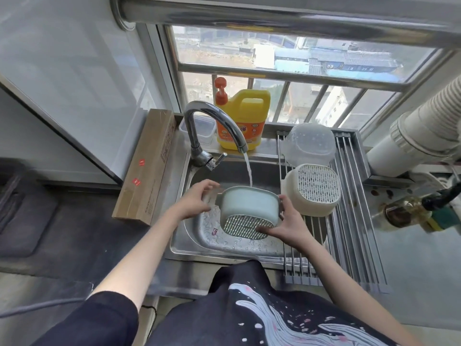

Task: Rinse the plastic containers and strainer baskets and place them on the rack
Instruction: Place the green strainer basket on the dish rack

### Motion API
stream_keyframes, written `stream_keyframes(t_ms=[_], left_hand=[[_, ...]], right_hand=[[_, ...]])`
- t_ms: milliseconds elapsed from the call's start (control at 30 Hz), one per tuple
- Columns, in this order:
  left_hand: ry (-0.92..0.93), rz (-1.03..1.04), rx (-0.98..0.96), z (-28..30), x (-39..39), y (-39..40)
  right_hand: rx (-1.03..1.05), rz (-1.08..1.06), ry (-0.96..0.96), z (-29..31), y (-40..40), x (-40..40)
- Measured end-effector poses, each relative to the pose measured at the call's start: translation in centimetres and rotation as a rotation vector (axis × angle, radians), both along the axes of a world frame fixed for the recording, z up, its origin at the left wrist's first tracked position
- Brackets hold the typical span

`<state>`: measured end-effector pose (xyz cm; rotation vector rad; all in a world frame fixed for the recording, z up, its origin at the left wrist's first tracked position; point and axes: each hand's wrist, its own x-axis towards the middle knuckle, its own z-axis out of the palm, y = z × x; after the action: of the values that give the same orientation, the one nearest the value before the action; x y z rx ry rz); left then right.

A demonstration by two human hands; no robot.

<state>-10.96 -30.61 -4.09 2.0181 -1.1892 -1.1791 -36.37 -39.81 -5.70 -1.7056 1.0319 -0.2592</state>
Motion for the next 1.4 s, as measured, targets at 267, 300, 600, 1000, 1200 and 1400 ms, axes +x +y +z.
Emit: stream_keyframes(t_ms=[267,300,600,1000,1200,1400], left_hand=[[1.245,0.917,0.035,1.4,0.3,-11.1],[1.372,1.074,0.013,1.3,0.9,-11.7],[1.404,1.67,0.331,0.1,7.2,-14.9],[0.988,0.832,0.13,2.4,2.5,-9.3],[0.678,0.655,0.239,-0.8,1.6,-2.3],[0.762,0.719,0.216,-0.3,1.5,0.0]], right_hand=[[-0.017,-0.025,0.04,-0.7,0.4,0.1],[-0.034,-0.01,0.063,-0.8,0.5,0.2],[-0.085,0.023,0.179,-1.8,0.4,0.8],[-0.363,0.03,0.048,-0.6,0.4,0.2],[-0.5,0.12,0.095,0.1,0.9,0.7],[-0.448,0.046,0.148,-0.6,2.2,1.2]])
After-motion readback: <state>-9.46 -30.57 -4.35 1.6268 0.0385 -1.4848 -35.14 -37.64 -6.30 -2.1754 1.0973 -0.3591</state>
